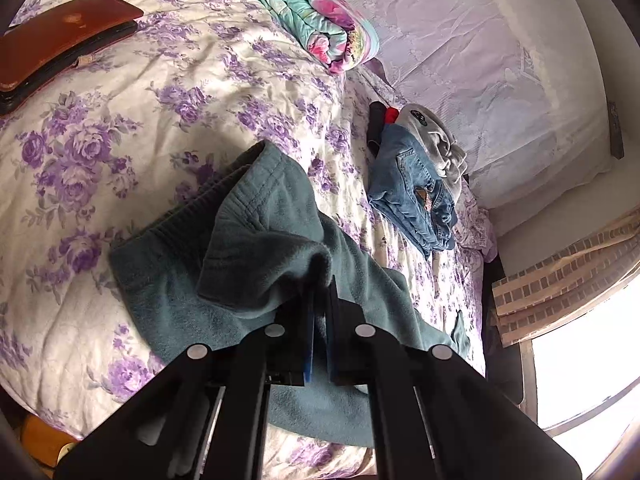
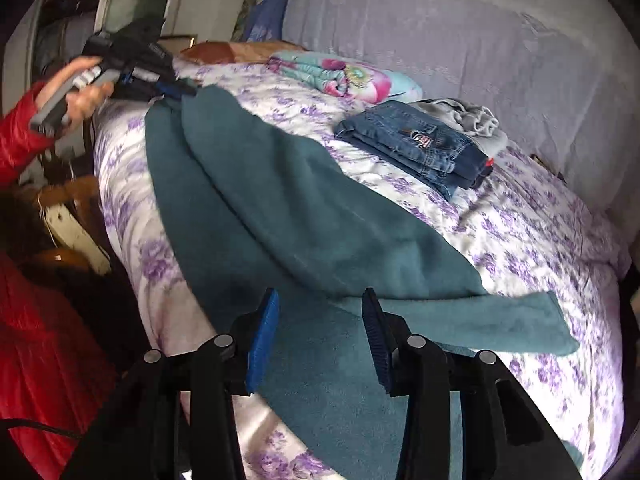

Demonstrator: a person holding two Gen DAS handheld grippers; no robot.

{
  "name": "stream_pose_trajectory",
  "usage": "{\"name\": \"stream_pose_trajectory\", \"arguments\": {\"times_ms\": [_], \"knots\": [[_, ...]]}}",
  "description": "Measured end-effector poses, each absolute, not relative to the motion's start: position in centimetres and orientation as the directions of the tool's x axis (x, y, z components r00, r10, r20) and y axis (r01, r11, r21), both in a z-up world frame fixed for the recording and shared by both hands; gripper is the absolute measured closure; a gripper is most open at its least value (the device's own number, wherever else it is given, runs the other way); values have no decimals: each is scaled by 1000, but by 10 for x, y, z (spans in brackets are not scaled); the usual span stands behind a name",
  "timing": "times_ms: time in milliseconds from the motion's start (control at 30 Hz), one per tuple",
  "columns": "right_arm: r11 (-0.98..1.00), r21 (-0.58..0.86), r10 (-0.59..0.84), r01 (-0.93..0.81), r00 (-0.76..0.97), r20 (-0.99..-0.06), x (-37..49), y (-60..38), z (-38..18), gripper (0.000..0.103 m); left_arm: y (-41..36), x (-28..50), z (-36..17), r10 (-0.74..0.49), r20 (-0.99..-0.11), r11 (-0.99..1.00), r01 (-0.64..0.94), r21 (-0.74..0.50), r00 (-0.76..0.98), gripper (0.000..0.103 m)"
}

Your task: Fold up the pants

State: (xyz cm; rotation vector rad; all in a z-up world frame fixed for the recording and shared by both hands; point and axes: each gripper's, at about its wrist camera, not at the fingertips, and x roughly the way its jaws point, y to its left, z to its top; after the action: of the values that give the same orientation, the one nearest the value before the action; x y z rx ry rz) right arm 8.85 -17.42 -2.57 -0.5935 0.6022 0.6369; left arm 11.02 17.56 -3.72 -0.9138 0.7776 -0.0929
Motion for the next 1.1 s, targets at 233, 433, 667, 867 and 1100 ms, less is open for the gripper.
{"name": "stream_pose_trajectory", "arguments": {"times_ms": [233, 433, 667, 867, 1100], "knots": [[570, -433, 305, -698, 669, -678, 104, -157, -39, 100, 179, 119, -36, -397, -561, 613, -245, -751, 727, 99], [657, -437, 331, -614, 757, -564, 75, -169, 6, 100, 187, 116, -15, -416, -494, 618, -161, -770, 763, 99], [634, -357, 340, -686, 662, -668, 38, -166, -35, 100, 195, 83, -44, -452, -540, 649, -153, -745, 710, 99], [681, -283, 353, -675, 642, -680, 40, -170, -48, 100, 211, 68, -68, -483, -516, 593, -169, -787, 708, 99], [709, -250, 362, -659, 645, -674, 40, -172, -57, 97, 230, 37, -27, -290, -512, 649, -227, -726, 808, 98]]}}
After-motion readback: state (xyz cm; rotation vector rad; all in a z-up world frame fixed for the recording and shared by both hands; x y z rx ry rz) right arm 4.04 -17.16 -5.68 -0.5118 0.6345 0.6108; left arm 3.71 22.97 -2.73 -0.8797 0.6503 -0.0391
